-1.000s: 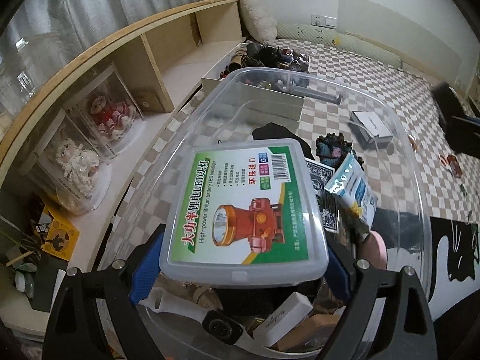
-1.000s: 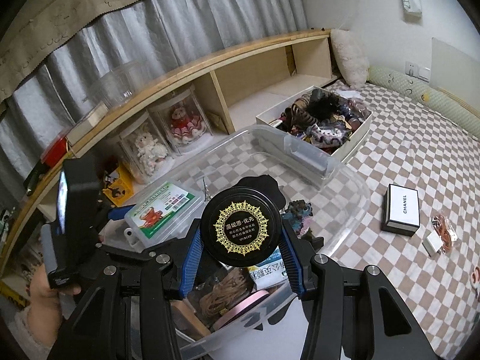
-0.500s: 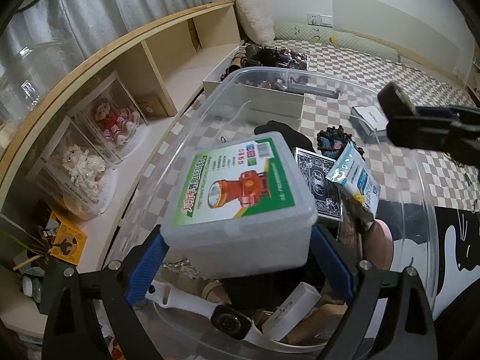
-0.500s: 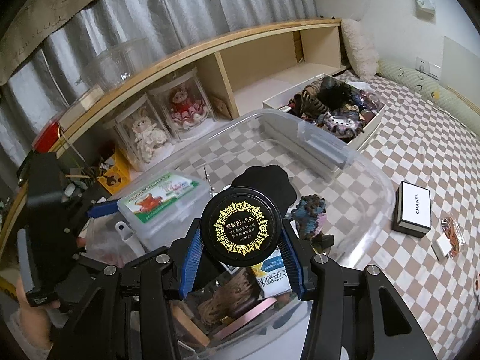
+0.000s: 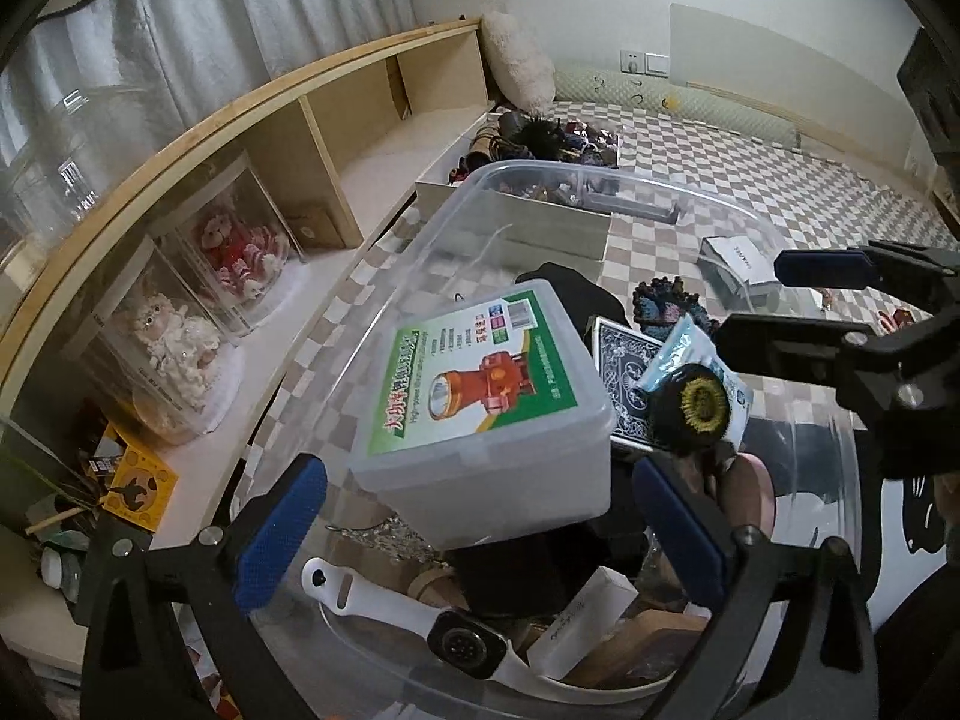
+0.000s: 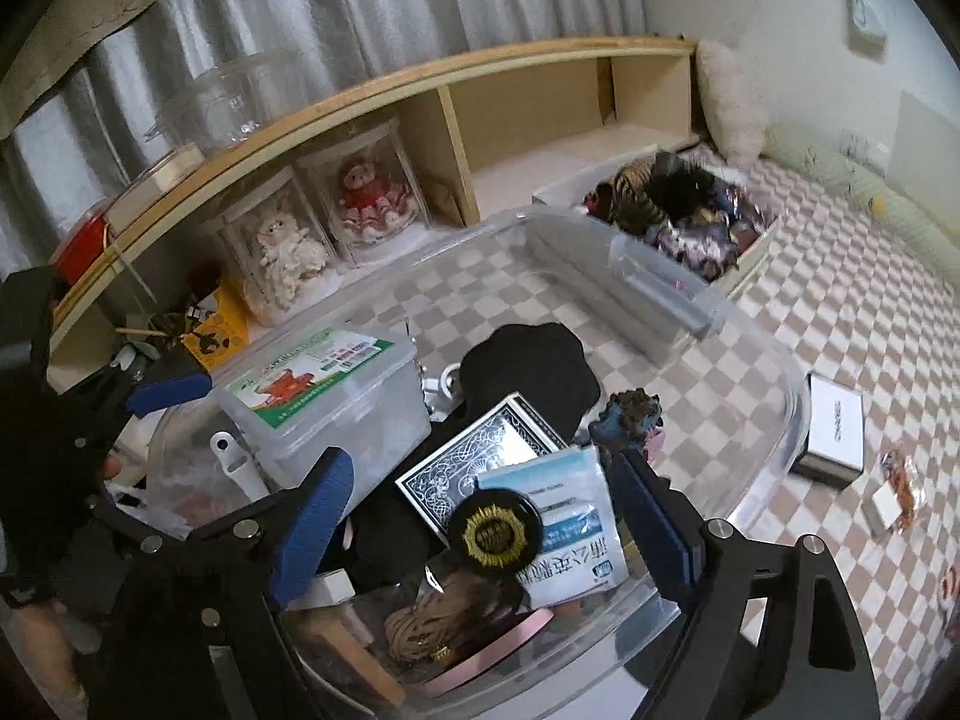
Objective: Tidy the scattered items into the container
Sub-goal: 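Release the headlamp box into the container with the left tool while the right tool releases the tin, then withdraw both open tools from the container back over the bed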
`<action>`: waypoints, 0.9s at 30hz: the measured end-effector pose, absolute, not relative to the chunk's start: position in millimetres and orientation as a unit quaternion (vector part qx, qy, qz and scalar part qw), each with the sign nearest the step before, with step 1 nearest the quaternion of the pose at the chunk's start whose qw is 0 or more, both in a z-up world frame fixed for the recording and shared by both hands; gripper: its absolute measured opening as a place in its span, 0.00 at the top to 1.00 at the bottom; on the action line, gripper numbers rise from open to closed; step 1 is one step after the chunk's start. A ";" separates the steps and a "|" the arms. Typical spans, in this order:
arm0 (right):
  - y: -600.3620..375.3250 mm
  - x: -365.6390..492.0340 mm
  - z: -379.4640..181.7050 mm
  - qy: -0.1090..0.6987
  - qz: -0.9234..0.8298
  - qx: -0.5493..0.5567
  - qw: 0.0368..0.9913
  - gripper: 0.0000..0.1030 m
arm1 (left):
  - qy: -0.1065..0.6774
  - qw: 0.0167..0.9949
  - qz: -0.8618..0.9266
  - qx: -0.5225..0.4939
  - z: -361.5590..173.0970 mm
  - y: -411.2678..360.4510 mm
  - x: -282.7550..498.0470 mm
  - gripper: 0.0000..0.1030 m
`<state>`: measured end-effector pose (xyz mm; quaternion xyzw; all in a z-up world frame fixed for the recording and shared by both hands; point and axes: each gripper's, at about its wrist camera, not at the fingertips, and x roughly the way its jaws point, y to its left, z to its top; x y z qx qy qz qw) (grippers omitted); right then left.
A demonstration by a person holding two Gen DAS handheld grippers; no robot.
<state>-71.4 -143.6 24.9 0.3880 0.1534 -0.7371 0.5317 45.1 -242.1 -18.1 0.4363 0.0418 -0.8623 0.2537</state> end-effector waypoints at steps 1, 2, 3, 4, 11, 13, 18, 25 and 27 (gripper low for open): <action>-143.3 -71.5 25.7 0.153 -0.737 0.387 0.532 0.15 | 0.042 0.255 -0.862 0.435 -17.7 -242.3 45.4 0.00; -143.1 -71.6 26.5 0.153 -0.737 0.386 0.533 0.15 | 0.044 0.255 -0.862 0.435 -17.3 -242.5 45.4 0.00; -142.0 -72.2 26.8 0.152 -0.737 0.387 0.533 0.15 | 0.045 0.254 -0.862 0.435 -17.3 -242.7 44.9 0.00; -141.0 -72.8 27.2 0.151 -0.737 0.387 0.533 0.15 | 0.045 0.254 -0.862 0.436 -17.3 -242.4 44.4 0.00; -133.9 -78.2 27.8 0.144 -0.740 0.394 0.526 0.15 | 0.039 0.244 -0.866 0.435 -15.4 -251.0 44.2 0.00; -129.7 -80.3 28.9 0.140 -0.742 0.394 0.523 0.15 | 0.036 0.242 -0.867 0.433 -14.2 -249.7 43.3 0.00; -119.2 -85.6 31.5 0.132 -0.747 0.396 0.517 0.15 | 0.033 0.238 -0.870 0.431 -12.8 -242.3 39.5 0.00; -102.8 -91.9 36.8 0.122 -0.757 0.394 0.507 0.15 | 0.023 0.234 -0.875 0.423 -8.1 -225.3 31.4 0.00; -96.9 -93.6 39.0 0.119 -0.762 0.391 0.502 0.15 | 0.020 0.233 -0.877 0.420 -6.1 -220.8 28.8 0.00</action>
